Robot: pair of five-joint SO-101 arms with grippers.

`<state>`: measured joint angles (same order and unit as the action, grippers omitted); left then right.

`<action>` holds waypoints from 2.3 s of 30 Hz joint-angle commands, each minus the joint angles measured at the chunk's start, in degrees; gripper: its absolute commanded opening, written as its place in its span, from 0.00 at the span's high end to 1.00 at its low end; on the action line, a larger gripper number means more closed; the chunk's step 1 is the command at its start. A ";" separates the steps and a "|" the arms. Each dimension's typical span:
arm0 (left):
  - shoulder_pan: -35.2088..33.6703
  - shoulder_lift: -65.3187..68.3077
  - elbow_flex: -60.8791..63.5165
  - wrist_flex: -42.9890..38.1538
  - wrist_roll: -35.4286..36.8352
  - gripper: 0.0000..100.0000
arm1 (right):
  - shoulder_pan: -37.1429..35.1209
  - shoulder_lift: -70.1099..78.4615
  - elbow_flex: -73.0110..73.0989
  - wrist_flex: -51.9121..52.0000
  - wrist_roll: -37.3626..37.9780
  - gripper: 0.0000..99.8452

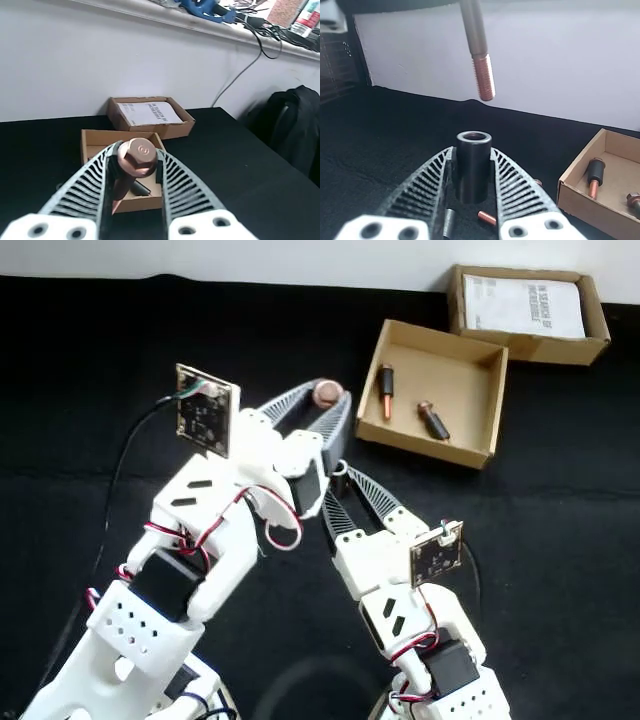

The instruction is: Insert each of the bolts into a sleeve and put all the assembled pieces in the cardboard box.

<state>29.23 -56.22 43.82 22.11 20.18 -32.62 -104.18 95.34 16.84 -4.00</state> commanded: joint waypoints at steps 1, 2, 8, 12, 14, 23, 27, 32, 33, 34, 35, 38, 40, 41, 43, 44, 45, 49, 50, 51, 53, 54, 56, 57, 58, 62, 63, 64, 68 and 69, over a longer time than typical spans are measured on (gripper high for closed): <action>1.01 0.13 -0.66 -1.32 -0.18 0.99 | -0.31 -0.75 4.79 -1.45 -0.26 0.99; 1.01 0.13 -0.75 -0.53 -0.18 0.99 | -0.31 -0.75 4.79 -1.45 -0.26 0.99; 1.10 0.13 -4.97 7.65 5.01 0.99 | -0.22 -0.75 4.79 -1.45 -0.09 0.99; 1.10 0.31 -6.46 9.85 5.54 0.99 | -0.22 -0.75 4.79 -1.45 -0.09 0.99; 1.10 0.31 -6.64 9.85 5.54 0.99 | -0.22 -0.75 4.79 -1.45 -0.09 0.99; 2.95 0.40 -9.63 10.29 5.27 0.99 | -0.31 -0.48 4.88 -1.45 0.00 0.99; 5.49 0.40 -9.54 13.10 5.19 0.99 | -0.31 -0.48 4.88 -1.45 0.00 0.99; 5.76 0.48 -8.84 14.24 5.45 0.99 | -0.31 -0.48 4.88 -1.45 0.00 0.99; 5.76 0.31 -8.57 14.24 5.45 0.99 | -0.31 -0.48 4.88 -1.45 0.00 0.99; 5.67 0.22 -8.48 14.24 5.27 0.99 | -0.31 -0.48 4.88 -1.45 0.00 0.99; 5.49 0.13 -8.48 14.24 5.19 0.99 | -0.31 -0.48 4.88 -1.45 0.00 0.99; 5.23 0.13 -8.66 14.24 5.10 0.99 | -0.31 -0.48 4.88 -1.45 0.00 0.99; 5.14 0.13 -8.75 14.24 5.10 0.99 | -0.31 -0.48 4.88 -1.45 0.00 0.99; 5.14 0.13 -8.66 14.24 5.10 0.99 | -0.31 -0.48 4.88 -1.45 0.00 0.99; 5.14 0.13 -8.48 14.33 5.10 0.99 | -0.22 -0.48 4.88 -1.45 0.00 0.99; 5.14 0.13 -8.40 14.33 5.10 0.99 | -0.22 -0.48 4.88 -1.45 0.00 0.99; 5.23 0.13 -8.40 14.51 5.10 0.99 | -0.13 -0.48 4.88 -1.45 0.00 0.99; 5.41 0.13 -8.66 16.62 5.10 0.99 | -0.04 -0.57 4.79 -1.45 0.09 0.99; 5.32 0.13 -8.66 17.14 5.10 0.99 | -0.04 -0.57 4.79 -1.45 0.09 0.99; 5.23 0.13 -8.57 17.67 5.10 0.99 | -0.04 -0.66 4.79 -1.45 0.53 0.99; 5.23 0.13 -8.57 18.02 5.10 0.99 | -0.04 -0.75 4.79 -1.45 2.64 0.99; 5.23 0.13 -8.57 18.02 5.10 0.99 | -0.04 -0.75 4.79 -1.45 3.16 0.99; 5.23 0.13 -8.66 17.93 5.10 0.99 | 0.04 -0.75 4.79 -1.45 3.60 0.99; 5.23 0.13 -8.57 17.85 5.10 0.99 | 0.04 -0.75 4.79 -1.45 3.60 0.99; 5.23 0.22 -8.48 17.85 5.10 0.99 | 0.04 -0.75 4.79 -1.45 3.60 0.99; 5.41 0.40 -7.16 17.85 5.10 0.99 | 0.04 -0.75 4.26 -1.45 3.60 0.99; 5.41 0.40 -6.37 17.85 5.10 0.99 | 0.04 -0.75 4.26 -1.45 3.60 0.99; 5.32 0.48 -5.41 17.85 5.10 0.99 | 0.04 -0.75 4.18 -1.54 3.60 0.99; 3.82 0.57 2.77 15.38 5.01 0.99 | 0.13 -0.84 4.26 -4.53 6.68 0.99; 3.12 0.48 4.88 13.63 5.01 0.99 | 0.13 -0.84 4.26 -5.32 7.30 0.99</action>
<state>33.98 -56.48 44.44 38.90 25.54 -32.79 -104.09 95.34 14.64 1.19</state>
